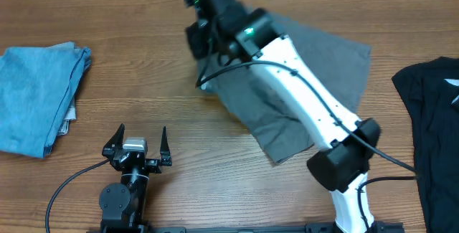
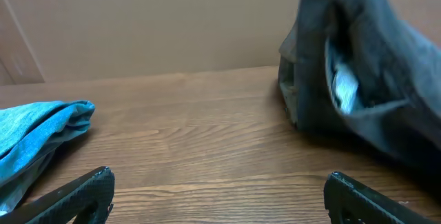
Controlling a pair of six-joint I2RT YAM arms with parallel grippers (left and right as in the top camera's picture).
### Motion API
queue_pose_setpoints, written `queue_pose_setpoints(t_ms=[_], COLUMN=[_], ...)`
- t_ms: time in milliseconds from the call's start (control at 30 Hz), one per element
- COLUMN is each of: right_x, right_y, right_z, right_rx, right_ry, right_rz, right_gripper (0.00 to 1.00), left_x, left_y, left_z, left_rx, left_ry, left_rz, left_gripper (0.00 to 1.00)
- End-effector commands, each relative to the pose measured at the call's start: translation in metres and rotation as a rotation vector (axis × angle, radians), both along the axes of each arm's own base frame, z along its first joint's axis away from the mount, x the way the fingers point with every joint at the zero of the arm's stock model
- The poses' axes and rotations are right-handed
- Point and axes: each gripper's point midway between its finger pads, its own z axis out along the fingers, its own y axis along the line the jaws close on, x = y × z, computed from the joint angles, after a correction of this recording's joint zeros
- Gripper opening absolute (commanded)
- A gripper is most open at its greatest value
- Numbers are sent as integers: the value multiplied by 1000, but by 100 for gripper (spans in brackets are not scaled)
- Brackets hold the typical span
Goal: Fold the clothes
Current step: 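Grasp the grey shorts waistband with the right gripper and drag leftward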
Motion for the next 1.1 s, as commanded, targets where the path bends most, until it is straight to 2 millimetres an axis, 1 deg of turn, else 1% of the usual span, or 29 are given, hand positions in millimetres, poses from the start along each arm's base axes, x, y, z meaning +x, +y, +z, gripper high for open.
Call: queue_pose_setpoints(t_ms=[0, 100, 200, 233, 267, 400, 467, 500, 533, 567, 667, 700, 767, 800, 833, 867, 933, 967, 1000, 1067], right_x=[-16, -30, -39, -39, -38, -40, -47, -52, -61, -69, -99, -101, -102, -96, -86, -68, -25, -14, -1, 16], right_y=[30, 51, 62, 63, 68, 86, 94, 94, 94, 94, 85, 82, 77, 74, 70, 64, 40, 33, 21, -1], right_z=[3, 7, 9, 12, 25, 104, 147, 173, 203, 225, 312, 328, 350, 352, 347, 333, 280, 267, 254, 238], right_rx=[27, 47, 52, 60, 97, 307, 419, 497, 577, 634, 902, 951, 1012, 1016, 999, 959, 814, 776, 726, 663], right_ry=[-15, -36, -42, -49, -74, -173, -229, -229, -251, -273, -333, -365, -437, -450, -449, -416, -323, -312, -319, -312], right_rz=[59, 103, 127, 129, 139, 159, 195, 190, 218, 245, 323, 327, 332, 301, 245, 142, -150, -216, -290, -363], right_gripper=[4, 4, 4, 4, 4, 4, 4, 4, 4, 4, 4, 4, 4, 4, 4, 4, 4, 4, 4, 4], left_x=[0, 0, 0, 0, 0, 0, 0, 0, 0, 0, 0, 0, 0, 0, 0, 0, 0, 0, 0, 0], left_y=[1, 1, 1, 1, 1, 1, 1, 1, 1, 1, 1, 1, 1, 1, 1, 1, 1, 1, 1, 1], left_z=[-1, -1, -1, -1, -1, -1, -1, -1, -1, -1, -1, -1, -1, -1, -1, -1, -1, -1, -1, -1], left_rx=[20, 20, 20, 20, 20, 20, 20, 20, 20, 20, 20, 20, 20, 20, 20, 20, 20, 20, 20, 20], left_ry=[-4, -4, -3, -3, -3, -4, -3, -3, -3, -3, -3, -3, -3, -4, -4, -3, -4, -4, -3, -3], left_rz=[5, 5, 5, 5, 5, 5, 5, 5, 5, 5, 5, 5, 5, 5, 5, 5, 5, 5, 5, 5], left_gripper=[100, 100, 100, 100, 100, 100, 100, 100, 100, 100, 100, 100, 100, 100, 100, 100, 100, 100, 100, 100])
